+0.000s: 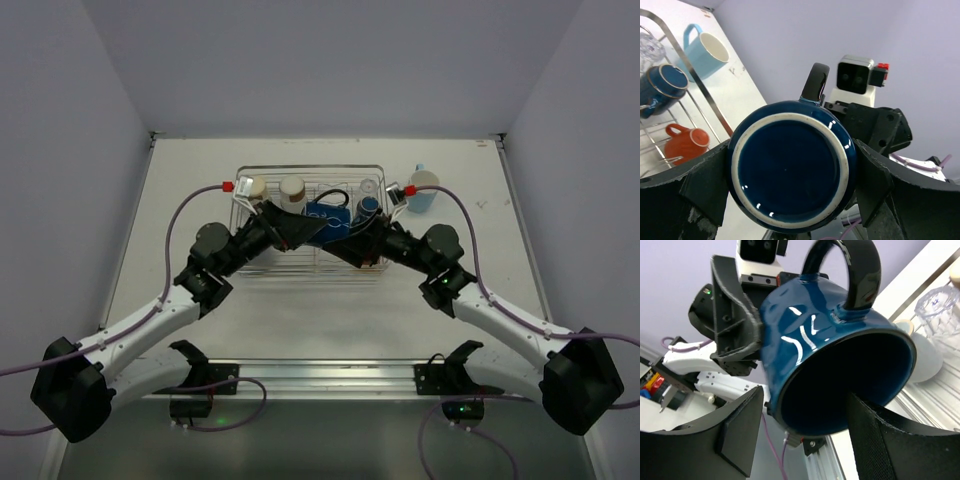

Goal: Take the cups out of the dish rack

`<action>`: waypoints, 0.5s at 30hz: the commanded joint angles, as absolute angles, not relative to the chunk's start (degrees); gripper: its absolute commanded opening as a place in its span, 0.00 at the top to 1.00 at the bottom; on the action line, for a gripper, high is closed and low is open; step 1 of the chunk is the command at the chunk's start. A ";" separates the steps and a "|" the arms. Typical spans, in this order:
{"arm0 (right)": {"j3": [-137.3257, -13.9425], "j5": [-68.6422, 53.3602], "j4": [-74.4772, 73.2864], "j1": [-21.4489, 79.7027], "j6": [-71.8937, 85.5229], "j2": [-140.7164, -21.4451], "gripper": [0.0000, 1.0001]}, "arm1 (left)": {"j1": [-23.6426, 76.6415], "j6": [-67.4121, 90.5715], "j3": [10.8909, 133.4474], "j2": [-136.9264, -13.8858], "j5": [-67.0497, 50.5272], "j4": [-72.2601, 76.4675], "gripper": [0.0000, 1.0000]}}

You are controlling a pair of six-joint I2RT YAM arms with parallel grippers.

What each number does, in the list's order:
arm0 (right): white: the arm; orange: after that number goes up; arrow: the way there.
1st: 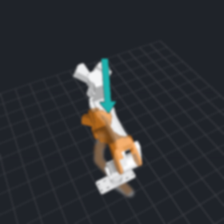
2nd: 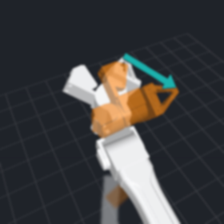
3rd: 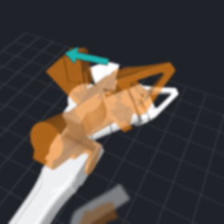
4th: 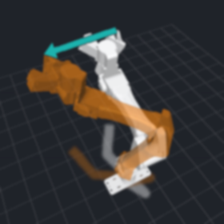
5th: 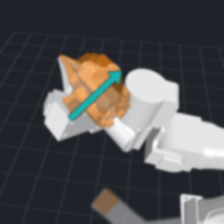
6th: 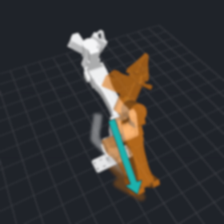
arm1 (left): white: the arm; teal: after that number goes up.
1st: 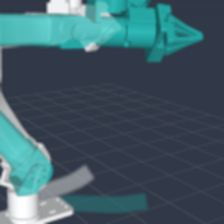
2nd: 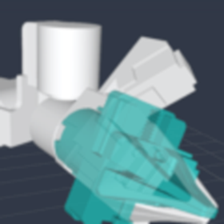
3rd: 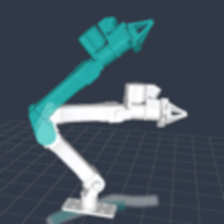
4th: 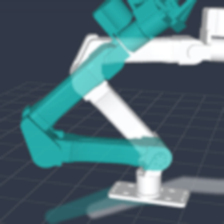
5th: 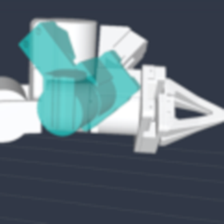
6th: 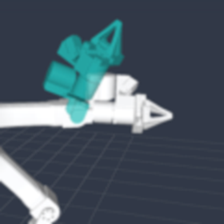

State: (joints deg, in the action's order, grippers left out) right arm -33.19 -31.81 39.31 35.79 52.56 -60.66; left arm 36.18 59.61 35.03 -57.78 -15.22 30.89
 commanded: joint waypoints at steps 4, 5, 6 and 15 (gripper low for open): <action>-36.30 -34.71 49.91 37.18 52.91 -65.21 0.34 | 38.05 63.98 35.77 -57.74 -15.03 42.71 1.00; -36.12 -34.89 51.31 37.18 53.87 -65.74 0.35 | 38.23 64.16 35.60 -57.66 -14.94 42.71 1.00; -36.04 -35.15 53.85 37.26 54.22 -66.44 0.45 | 38.23 64.25 35.42 -57.40 -14.85 42.80 1.00; -33.40 -30.07 48.72 37.18 51.87 -61.63 1.00 | 38.32 56.54 37.26 -53.36 -13.62 28.24 0.08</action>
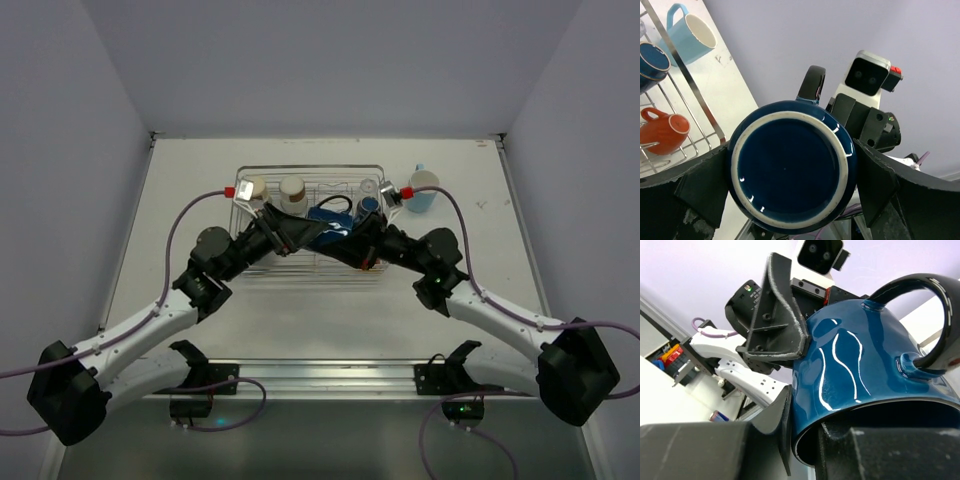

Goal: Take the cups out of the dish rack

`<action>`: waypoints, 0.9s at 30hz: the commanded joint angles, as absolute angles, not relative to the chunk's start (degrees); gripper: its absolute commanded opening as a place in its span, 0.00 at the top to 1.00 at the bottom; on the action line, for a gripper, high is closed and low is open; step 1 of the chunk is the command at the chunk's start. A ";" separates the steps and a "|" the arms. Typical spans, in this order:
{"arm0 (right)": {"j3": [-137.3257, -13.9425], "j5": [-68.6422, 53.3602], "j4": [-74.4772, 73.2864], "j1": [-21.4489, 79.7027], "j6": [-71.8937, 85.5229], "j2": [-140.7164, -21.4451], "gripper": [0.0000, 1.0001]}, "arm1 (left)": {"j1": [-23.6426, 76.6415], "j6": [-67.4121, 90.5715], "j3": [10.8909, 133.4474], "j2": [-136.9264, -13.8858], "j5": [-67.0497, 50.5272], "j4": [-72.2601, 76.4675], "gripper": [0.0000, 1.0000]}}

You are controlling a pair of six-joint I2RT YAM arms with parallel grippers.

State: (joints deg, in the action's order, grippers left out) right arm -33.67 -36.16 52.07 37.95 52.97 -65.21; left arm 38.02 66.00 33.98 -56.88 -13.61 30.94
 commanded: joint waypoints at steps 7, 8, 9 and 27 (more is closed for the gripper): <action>-34.80 -25.85 36.32 36.83 46.33 -55.47 1.00 | 38.32 45.28 42.27 -49.84 -15.64 15.49 0.00; -35.15 -25.23 34.12 36.57 45.54 -54.76 1.00 | 38.23 41.52 43.15 -48.70 -15.47 11.03 0.00; -35.77 -24.27 30.71 36.21 44.66 -54.15 1.00 | 38.32 39.57 45.33 -47.82 -14.69 8.03 0.00; -54.74 -3.53 -20.81 10.02 28.13 -54.66 1.00 | 38.32 16.00 41.50 -31.38 4.13 -23.12 0.00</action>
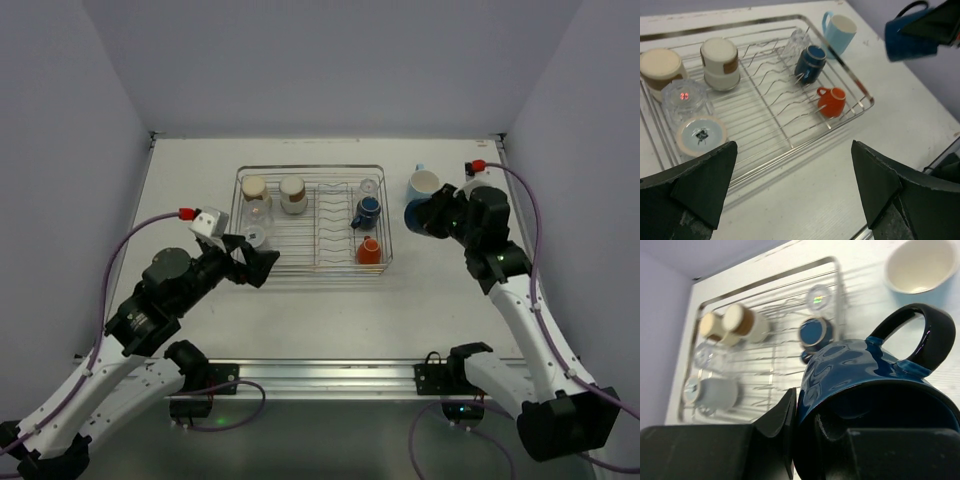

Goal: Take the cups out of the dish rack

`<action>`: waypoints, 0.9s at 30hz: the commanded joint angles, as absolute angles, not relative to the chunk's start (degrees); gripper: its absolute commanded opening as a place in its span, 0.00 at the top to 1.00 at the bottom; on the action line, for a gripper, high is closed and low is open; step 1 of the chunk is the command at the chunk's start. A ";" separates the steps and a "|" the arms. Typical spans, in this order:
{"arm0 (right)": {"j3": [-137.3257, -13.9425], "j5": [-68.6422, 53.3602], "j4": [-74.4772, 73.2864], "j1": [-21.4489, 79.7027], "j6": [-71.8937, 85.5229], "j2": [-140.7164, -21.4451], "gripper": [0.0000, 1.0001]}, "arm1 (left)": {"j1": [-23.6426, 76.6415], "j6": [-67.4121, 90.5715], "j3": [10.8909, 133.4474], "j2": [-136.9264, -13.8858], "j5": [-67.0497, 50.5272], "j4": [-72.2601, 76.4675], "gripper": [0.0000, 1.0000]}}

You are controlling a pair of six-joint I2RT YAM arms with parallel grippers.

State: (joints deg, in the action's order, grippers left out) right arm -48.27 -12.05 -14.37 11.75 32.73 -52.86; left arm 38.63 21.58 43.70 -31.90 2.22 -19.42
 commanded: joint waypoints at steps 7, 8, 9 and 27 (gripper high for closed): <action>-65.47 8.78 -27.07 4.93 24.35 -67.31 1.00 | 38.23 14.85 38.59 -29.71 1.68 -21.80 0.00; -66.35 9.22 -27.07 3.09 24.26 -70.72 1.00 | 38.23 14.85 38.41 -29.45 1.50 -21.71 0.00; -68.18 9.14 -26.98 2.12 24.34 -72.40 1.00 | 38.23 14.85 38.06 -29.36 1.49 -21.71 0.00; -90.69 4.75 -26.81 -7.47 21.71 -108.54 1.00 | 38.06 14.94 37.79 -30.50 1.32 -21.27 0.00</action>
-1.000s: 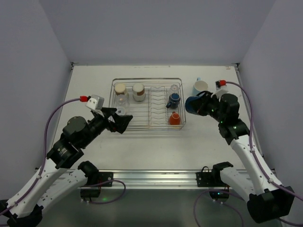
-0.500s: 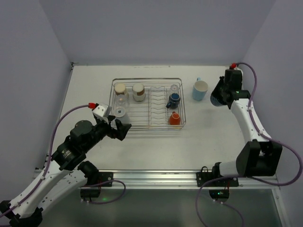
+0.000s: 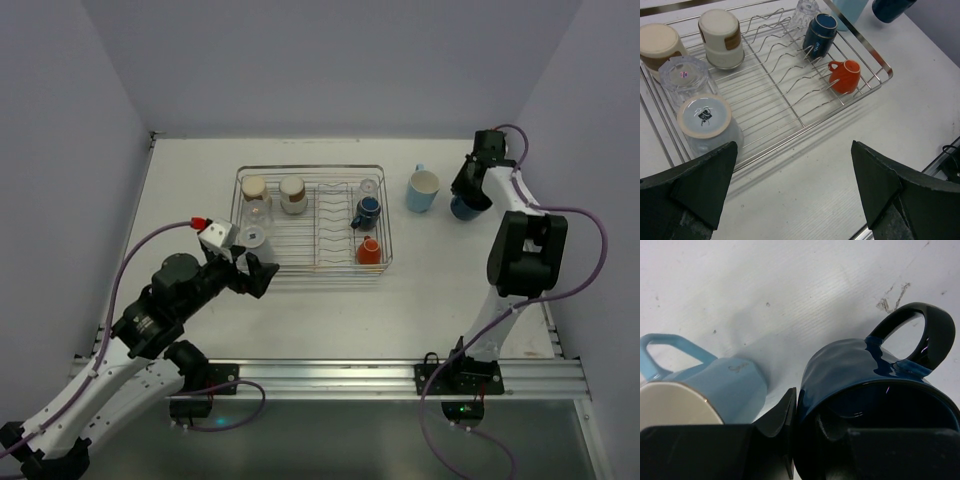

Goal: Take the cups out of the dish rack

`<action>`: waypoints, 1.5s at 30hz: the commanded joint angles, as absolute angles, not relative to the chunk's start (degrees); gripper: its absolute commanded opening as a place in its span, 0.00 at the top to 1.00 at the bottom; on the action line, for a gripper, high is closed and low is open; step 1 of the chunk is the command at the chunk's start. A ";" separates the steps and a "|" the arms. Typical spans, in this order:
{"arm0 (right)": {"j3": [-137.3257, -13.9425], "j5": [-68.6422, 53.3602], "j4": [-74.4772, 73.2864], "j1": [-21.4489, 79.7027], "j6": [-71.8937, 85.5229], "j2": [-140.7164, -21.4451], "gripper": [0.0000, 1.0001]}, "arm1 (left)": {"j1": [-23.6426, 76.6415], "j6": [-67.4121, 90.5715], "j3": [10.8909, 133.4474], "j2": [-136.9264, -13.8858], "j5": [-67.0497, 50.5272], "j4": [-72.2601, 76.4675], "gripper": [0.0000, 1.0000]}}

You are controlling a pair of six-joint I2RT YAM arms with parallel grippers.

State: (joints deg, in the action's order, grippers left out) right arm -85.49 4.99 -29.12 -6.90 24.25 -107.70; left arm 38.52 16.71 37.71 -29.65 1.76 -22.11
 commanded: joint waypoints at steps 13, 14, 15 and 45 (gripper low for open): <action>-87.63 2.99 -23.55 -7.65 21.44 -110.13 0.67 | 36.56 14.85 38.14 -34.36 2.11 -21.36 0.00; -87.37 2.90 -23.55 -7.65 21.62 -109.87 0.64 | 36.48 14.77 38.23 -34.54 2.20 -21.36 0.00; -87.19 2.81 -23.64 -7.65 21.88 -109.08 0.58 | 36.39 14.77 38.23 -34.80 2.20 -21.36 0.00; -32.88 -25.92 3.87 1.32 38.14 -39.74 0.01 | 32.79 17.93 73.29 -86.54 13.99 -13.63 0.00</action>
